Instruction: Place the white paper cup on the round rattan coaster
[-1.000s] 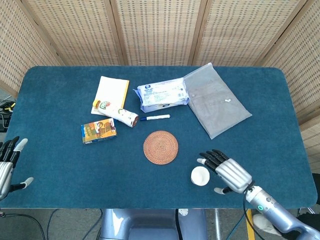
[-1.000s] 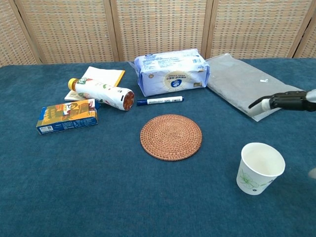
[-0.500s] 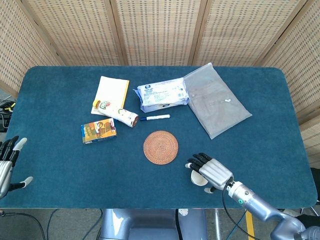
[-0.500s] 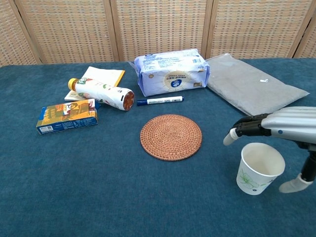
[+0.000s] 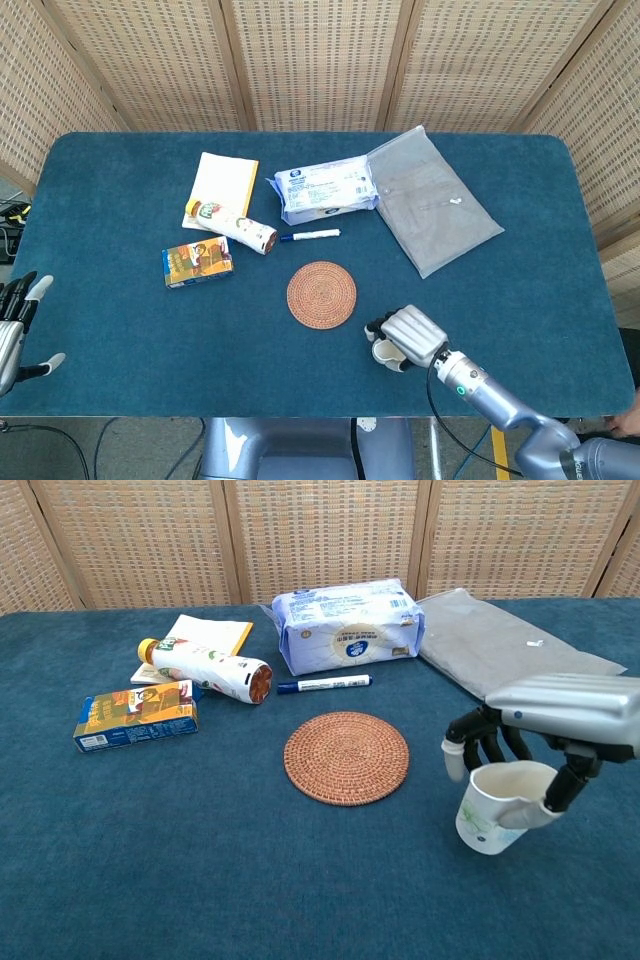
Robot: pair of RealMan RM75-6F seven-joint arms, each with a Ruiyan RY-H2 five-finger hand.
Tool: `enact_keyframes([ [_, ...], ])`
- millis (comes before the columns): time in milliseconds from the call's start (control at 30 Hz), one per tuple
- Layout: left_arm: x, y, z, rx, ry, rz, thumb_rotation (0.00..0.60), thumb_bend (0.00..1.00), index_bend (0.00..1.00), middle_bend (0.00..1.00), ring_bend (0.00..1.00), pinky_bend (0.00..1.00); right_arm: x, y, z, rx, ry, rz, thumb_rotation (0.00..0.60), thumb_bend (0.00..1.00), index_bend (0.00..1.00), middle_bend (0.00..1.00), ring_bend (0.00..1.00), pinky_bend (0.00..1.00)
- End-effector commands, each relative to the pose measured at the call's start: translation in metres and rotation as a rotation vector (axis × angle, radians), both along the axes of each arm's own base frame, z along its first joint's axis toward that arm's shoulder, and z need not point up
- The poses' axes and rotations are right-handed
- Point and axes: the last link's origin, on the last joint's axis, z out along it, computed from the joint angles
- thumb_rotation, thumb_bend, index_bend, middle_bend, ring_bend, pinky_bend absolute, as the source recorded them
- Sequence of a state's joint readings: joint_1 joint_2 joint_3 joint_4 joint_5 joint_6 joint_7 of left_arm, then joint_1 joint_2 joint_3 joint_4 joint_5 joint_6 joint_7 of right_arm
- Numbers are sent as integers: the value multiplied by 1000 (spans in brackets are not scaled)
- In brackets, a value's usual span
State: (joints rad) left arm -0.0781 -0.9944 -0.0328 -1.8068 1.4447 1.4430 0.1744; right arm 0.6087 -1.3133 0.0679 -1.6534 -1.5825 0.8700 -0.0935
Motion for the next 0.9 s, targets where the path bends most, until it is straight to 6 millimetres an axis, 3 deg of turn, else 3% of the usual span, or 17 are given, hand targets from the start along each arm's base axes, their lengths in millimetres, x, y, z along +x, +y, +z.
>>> enact_keyframes([
  [33,0,0,-1,-3,1,1,600,0,0,0,0,0,12,-13,5,-18,-44,-7,600,226,420,510,492,555],
  [333,-2,5,-3,-14,2,18,600,0,0,0,0,0,68,-60,1,-15,-104,-20,600,232,439,499,482,555],
  [500,-5,9,-3,-19,-3,34,600,0,0,0,0,0,95,-83,-20,-9,-94,-41,600,232,439,469,465,555],
  [567,-7,12,-3,-26,-7,45,600,0,0,0,0,0,108,-92,-43,10,-83,-70,600,233,438,466,465,555],
  [700,-8,13,-2,-31,-14,48,600,0,0,0,0,0,114,-98,-60,-24,-35,-90,600,232,438,466,464,555],
  [900,-9,13,-2,-37,-20,48,600,0,0,0,0,0,115,-99,-68,-47,7,-103,600,230,432,459,455,555],
])
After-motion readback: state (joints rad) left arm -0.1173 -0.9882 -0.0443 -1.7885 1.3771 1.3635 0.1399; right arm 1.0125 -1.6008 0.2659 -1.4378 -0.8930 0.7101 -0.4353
